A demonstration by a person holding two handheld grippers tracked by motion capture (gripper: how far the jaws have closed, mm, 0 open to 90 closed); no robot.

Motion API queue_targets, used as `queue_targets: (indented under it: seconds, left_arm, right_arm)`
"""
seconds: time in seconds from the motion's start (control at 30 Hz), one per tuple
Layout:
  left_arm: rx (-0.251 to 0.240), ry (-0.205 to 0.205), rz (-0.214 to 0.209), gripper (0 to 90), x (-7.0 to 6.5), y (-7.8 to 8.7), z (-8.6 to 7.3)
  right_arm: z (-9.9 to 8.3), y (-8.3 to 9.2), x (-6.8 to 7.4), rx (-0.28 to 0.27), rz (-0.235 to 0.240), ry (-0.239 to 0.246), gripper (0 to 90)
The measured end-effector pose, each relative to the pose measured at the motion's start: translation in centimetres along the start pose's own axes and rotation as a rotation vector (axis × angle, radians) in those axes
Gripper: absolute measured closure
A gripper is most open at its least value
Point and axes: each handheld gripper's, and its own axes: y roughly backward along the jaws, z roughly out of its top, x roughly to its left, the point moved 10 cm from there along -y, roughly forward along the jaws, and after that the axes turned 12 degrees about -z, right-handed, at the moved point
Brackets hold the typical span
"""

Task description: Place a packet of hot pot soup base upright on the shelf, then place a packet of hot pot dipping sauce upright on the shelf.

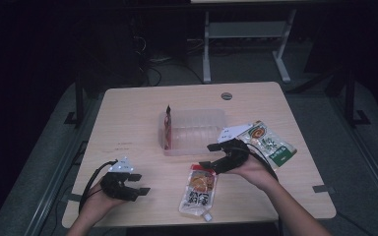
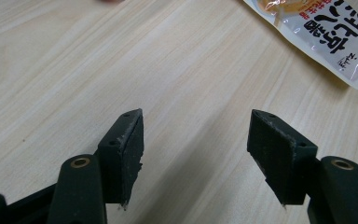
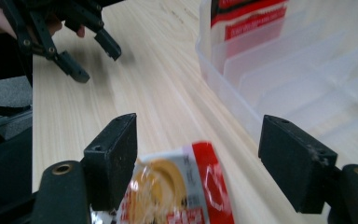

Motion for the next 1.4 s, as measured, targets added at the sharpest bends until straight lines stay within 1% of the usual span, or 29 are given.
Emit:
queue_targets:
  seconds: [0.07,0.13,0.17,0.2,0.23,0.3,0.4,0.43,0.5,0.57,0.7,0.73,0.77,0.8,0.83,0.9,0.93,0.97,1.1,1.17,1.2,1.23,1.4]
  left_arm:
    - [0.005,-0.011,-0.004,36.0,0.0,0.0,0.1]
    - [-0.002,0.001,-0.009,36.0,-0.2,-0.2,0.2]
    - [0.004,-0.007,-0.011,36.3,-0.3,-0.2,0.3]
    - [-0.008,-0.002,-0.018,36.9,-0.5,-0.4,0.5]
    - [-0.005,-0.001,-0.022,37.7,-0.6,-0.5,0.6]
    - [0.004,-0.022,-0.030,41.6,-0.9,-0.7,0.8]
    - [-0.004,-0.032,-0.050,51.6,-1.5,-1.0,1.4]
    - [-0.002,-0.043,-0.056,55.8,-1.6,-1.1,1.6]
    - [0.002,-0.046,-0.071,61.8,-2.0,-1.4,1.9]
    - [-0.004,-0.060,-0.093,68.5,-2.5,-1.9,2.5]
    - [0.017,-0.108,-0.118,82.2,-3.4,-3.0,3.7]
    - [0.018,-0.112,-0.125,85.2,-3.6,-3.3,4.0]
    - [0.023,-0.130,-0.134,89.2,-3.9,-3.6,4.4]
    - [0.031,-0.145,-0.147,89.7,-4.2,-4.1,4.8]
    - [0.032,-0.147,-0.152,89.7,-4.3,-4.4,5.0]
    - [0.034,-0.170,-0.168,89.8,-4.8,-5.2,5.9]
    - [0.027,-0.169,-0.175,89.8,-5.0,-5.5,6.2]
    - [0.030,-0.183,-0.182,89.8,-5.2,-5.9,6.7]
    - [0.034,-0.214,-0.195,89.8,-5.7,-7.1,8.0]
    - [0.043,-0.229,-0.205,89.8,-5.9,-7.8,8.6]
    - [0.040,-0.239,-0.207,89.8,-6.1,-8.3,9.0]
    - [0.041,-0.241,-0.215,89.8,-6.2,-8.6,9.4]
    - [0.049,-0.266,-0.231,89.8,-6.8,-10.6,10.9]
  right_arm:
    - [-0.7,0.4,0.0,0.006,0.000,-0.006,27.7]
    - [-1.8,1.1,-0.2,0.016,-0.018,-0.007,27.5]
    - [-2.1,1.4,-0.3,0.015,-0.022,-0.006,27.5]
    - [-2.4,1.6,-0.3,0.019,-0.025,-0.011,27.5]
    - [-2.9,1.8,-0.3,0.023,-0.031,-0.015,27.3]
    - [-3.7,2.2,-0.4,0.029,-0.039,-0.015,27.2]
    - [-5.1,3.0,-0.6,0.039,-0.055,-0.035,27.1]
    - [-5.5,3.2,-0.7,0.040,-0.060,-0.042,27.0]
    - [-6.3,3.6,-0.9,0.046,-0.074,-0.059,26.9]
    - [-7.1,3.9,-1.1,0.052,-0.089,-0.069,26.9]
    - [-8.5,4.4,-1.2,0.070,-0.113,-0.083,26.8]
    - [-8.6,4.5,-1.3,0.071,-0.116,-0.085,26.7]
    - [-8.8,4.7,-1.2,0.072,-0.118,-0.088,26.5]
    - [-8.9,4.7,-1.2,0.068,-0.122,-0.093,26.1]
    - [-9.0,4.8,-1.2,0.066,-0.125,-0.095,26.0]
    - [-8.9,4.8,-1.1,0.065,-0.130,-0.099,25.7]
    - [-8.9,4.7,-1.0,0.058,-0.129,-0.088,25.5]
    - [-8.8,4.7,-1.0,0.058,-0.130,-0.088,25.2]
    - [-9.1,4.4,-0.6,0.072,-0.131,-0.072,24.4]
    - [-9.3,4.3,-0.6,0.073,-0.137,-0.058,24.4]
    - [-9.3,4.3,-0.6,0.075,-0.138,-0.057,24.4]
    - [-9.3,4.3,-0.6,0.074,-0.138,-0.058,24.4]
    - [-9.4,4.1,-0.6,0.075,-0.139,-0.056,24.3]
